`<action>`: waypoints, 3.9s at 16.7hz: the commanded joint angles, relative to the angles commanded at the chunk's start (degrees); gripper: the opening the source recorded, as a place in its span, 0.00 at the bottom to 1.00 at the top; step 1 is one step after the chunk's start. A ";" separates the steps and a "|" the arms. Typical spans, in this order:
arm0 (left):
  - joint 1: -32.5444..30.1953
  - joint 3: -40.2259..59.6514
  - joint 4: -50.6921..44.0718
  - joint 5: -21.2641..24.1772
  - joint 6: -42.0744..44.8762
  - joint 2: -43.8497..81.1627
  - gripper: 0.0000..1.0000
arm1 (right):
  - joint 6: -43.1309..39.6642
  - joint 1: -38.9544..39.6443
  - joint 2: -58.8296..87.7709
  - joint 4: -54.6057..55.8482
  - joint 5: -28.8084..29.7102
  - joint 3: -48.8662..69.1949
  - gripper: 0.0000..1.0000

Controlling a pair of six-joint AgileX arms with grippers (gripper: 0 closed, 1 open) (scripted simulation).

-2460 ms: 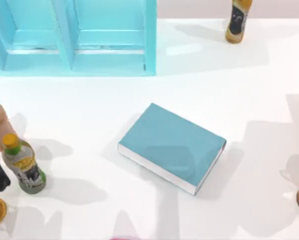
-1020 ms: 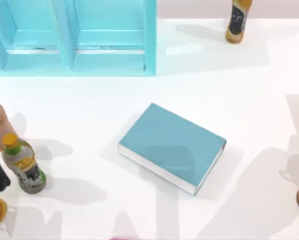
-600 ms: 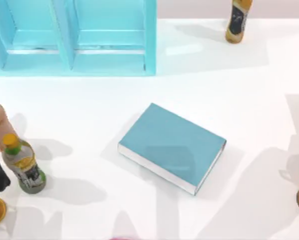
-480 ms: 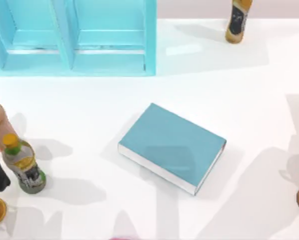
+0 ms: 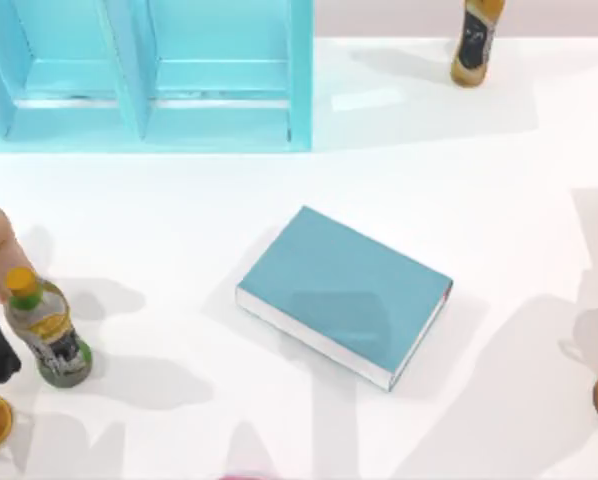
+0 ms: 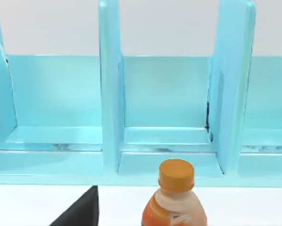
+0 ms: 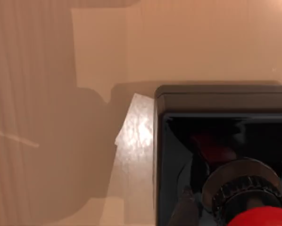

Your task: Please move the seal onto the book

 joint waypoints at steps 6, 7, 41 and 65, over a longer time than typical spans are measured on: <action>0.00 0.00 0.00 0.00 0.00 0.00 1.00 | 0.86 0.79 -0.31 -0.90 0.00 0.77 0.00; 0.00 0.00 0.00 0.00 0.00 0.00 1.00 | 2.02 1.97 -0.67 -2.23 0.02 1.96 0.00; 0.00 0.00 0.00 0.00 0.00 0.00 1.00 | 63.65 63.07 18.58 -24.60 0.46 43.32 0.00; 0.00 0.00 0.00 0.00 0.00 0.00 1.00 | 63.64 63.06 18.75 -25.86 0.47 44.74 0.90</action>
